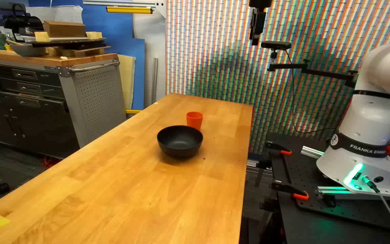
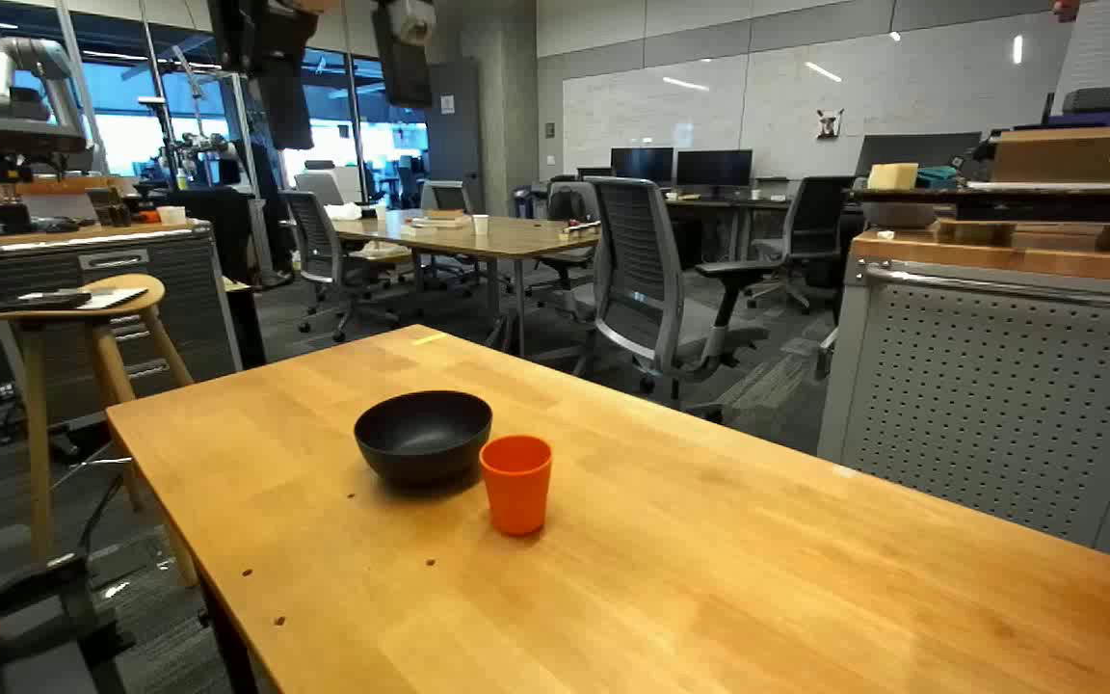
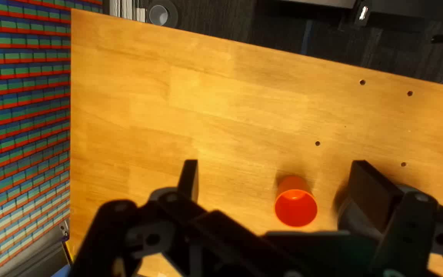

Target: Put the cup in the bowl

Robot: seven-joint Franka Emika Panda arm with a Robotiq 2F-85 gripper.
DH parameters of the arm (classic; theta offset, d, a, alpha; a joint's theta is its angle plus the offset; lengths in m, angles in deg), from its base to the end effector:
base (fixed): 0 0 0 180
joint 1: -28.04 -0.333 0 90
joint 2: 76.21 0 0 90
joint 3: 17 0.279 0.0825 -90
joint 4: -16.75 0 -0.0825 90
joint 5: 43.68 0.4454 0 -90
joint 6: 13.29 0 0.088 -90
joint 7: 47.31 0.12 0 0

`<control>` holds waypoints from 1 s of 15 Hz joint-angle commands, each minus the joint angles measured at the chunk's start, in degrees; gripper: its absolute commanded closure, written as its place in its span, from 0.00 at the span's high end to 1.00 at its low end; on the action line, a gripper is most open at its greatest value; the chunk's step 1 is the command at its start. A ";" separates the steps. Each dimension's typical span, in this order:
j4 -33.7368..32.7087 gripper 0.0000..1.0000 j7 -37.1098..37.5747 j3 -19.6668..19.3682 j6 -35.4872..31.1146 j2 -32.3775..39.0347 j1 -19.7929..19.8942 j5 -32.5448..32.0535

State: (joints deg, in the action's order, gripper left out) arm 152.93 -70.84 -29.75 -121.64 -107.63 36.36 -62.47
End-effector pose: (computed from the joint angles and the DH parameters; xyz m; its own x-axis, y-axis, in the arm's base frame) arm 0.4340 -0.1969 0.4613 0.9861 0.1623 -0.0367 0.1664 -0.9652 0.2017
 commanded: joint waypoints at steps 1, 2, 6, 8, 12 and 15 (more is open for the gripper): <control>-0.32 1.00 0.08 -0.17 0.18 0.00 -0.25 -0.07; -0.54 1.00 0.08 -0.17 0.19 -0.03 -0.25 -0.07; -0.83 1.00 0.08 -0.17 0.19 -0.05 -0.25 -0.07; -0.83 1.00 0.08 -0.17 0.19 -0.05 -0.25 -0.07; -0.83 1.00 0.08 -0.17 0.19 -0.05 -0.25 -0.07; -0.05 1.00 0.20 -0.34 -1.40 -0.27 -0.34 0.00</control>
State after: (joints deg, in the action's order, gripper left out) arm 152.49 -70.84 -29.75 -121.64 -107.66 36.36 -62.47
